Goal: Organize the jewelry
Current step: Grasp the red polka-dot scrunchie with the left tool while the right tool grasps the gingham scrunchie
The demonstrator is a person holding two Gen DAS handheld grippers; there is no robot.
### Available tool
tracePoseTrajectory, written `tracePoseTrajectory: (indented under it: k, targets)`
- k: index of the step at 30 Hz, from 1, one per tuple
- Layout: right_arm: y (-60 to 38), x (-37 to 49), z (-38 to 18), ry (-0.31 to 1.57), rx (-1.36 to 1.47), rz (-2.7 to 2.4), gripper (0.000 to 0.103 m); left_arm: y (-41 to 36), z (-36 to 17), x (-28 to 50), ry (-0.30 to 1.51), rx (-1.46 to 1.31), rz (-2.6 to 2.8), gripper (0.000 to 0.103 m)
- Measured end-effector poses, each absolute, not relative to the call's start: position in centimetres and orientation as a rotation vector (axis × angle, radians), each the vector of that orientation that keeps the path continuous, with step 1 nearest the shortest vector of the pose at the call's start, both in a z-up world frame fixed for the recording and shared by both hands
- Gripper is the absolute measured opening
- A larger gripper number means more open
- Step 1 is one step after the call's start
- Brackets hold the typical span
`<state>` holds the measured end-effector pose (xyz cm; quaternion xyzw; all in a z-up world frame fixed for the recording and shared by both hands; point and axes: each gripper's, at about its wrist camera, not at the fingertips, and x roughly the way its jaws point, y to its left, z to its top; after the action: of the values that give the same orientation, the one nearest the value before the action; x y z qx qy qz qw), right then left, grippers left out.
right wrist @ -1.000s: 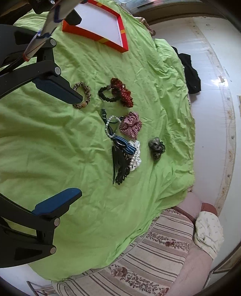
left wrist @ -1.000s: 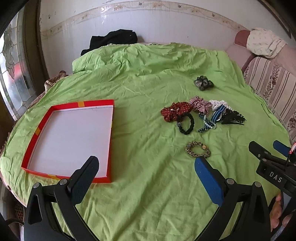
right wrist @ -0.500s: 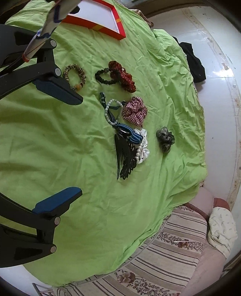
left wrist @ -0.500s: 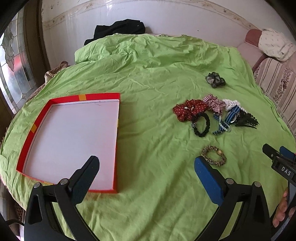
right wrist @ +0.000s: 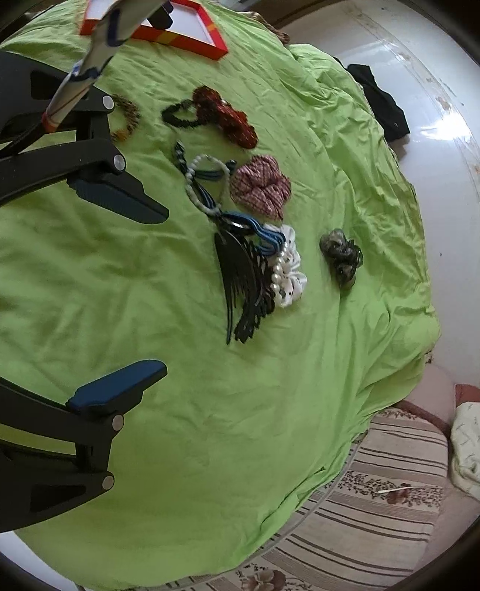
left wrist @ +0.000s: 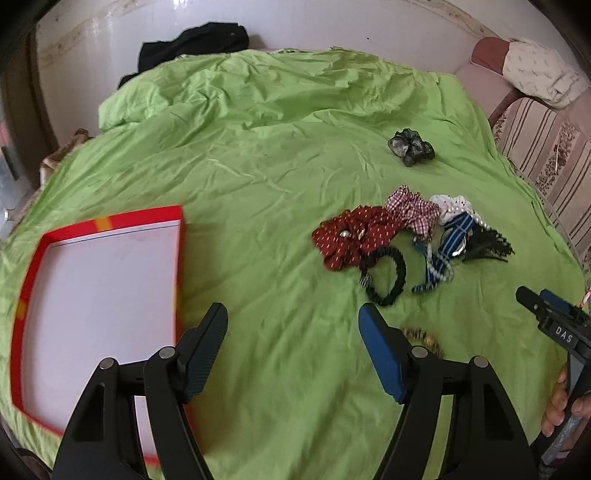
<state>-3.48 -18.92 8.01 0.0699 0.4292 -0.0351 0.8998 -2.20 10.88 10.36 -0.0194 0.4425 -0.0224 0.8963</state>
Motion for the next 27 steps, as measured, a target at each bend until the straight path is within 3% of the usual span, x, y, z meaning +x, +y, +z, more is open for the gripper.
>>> tracePoseTrajectory:
  k: [10,20,23,27]
  targets:
    - [-21.3,1.0,7.2,0.916,0.253,-0.01,0.075,11.6,7.4,5.7,0.998,-0.149,-0.11,0.073]
    - [-14.2,8.3,8.7,0.923,0.229,0.282,0.074,11.0,5.0,11.3,1.035,-0.223,-0.176,0.073]
    - [-12.1,10.1,7.6,0.954,0.18,0.295,0.063,10.7,4.3,12.2,1.056,-0.219,-0.199,0.073]
    - [-10.2,12.5,5.8,0.995,0.135,0.275,0.061,10.4,3.2,12.9,1.082,-0.242,-0.242,0.066]
